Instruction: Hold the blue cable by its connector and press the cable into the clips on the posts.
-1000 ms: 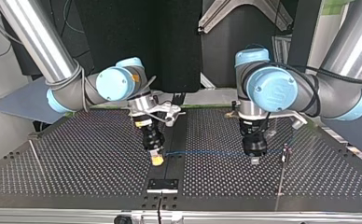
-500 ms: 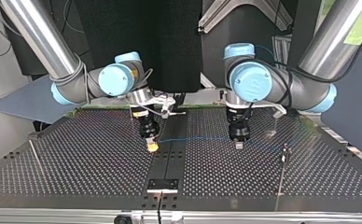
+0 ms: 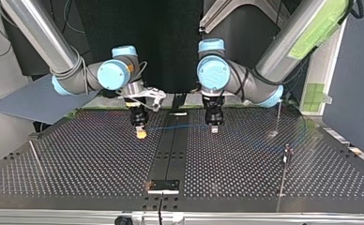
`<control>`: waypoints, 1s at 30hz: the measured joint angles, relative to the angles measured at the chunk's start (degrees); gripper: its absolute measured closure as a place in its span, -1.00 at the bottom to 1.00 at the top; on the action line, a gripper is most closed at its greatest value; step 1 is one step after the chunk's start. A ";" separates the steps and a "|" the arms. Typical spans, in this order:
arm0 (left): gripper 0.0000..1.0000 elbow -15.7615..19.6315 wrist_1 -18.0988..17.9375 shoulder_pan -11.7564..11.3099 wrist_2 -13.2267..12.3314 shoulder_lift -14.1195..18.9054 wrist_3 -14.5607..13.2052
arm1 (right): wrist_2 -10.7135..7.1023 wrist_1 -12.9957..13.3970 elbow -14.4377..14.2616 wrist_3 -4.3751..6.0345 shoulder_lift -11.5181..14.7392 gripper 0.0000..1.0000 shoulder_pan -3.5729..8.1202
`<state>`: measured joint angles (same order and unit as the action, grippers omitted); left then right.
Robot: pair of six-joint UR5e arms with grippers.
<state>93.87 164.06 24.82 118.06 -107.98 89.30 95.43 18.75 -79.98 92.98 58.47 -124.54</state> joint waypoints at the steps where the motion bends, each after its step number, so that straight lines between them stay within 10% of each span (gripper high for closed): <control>1: 1.00 0.45 -0.51 0.49 0.09 -0.50 0.12 | 0.09 0.33 -0.46 -0.01 -0.01 1.00 0.13; 14: 1.00 7.94 -8.35 4.06 -0.26 -5.11 1.44 | 1.55 7.46 -7.84 0.09 -0.11 1.00 1.90; 30: 1.00 9.01 -16.58 4.87 -2.02 -8.30 4.17 | 3.36 16.43 -16.81 1.17 -0.42 1.00 4.01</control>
<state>102.88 147.48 29.69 116.03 -116.28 93.47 98.79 35.18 -96.79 94.16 58.05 -120.53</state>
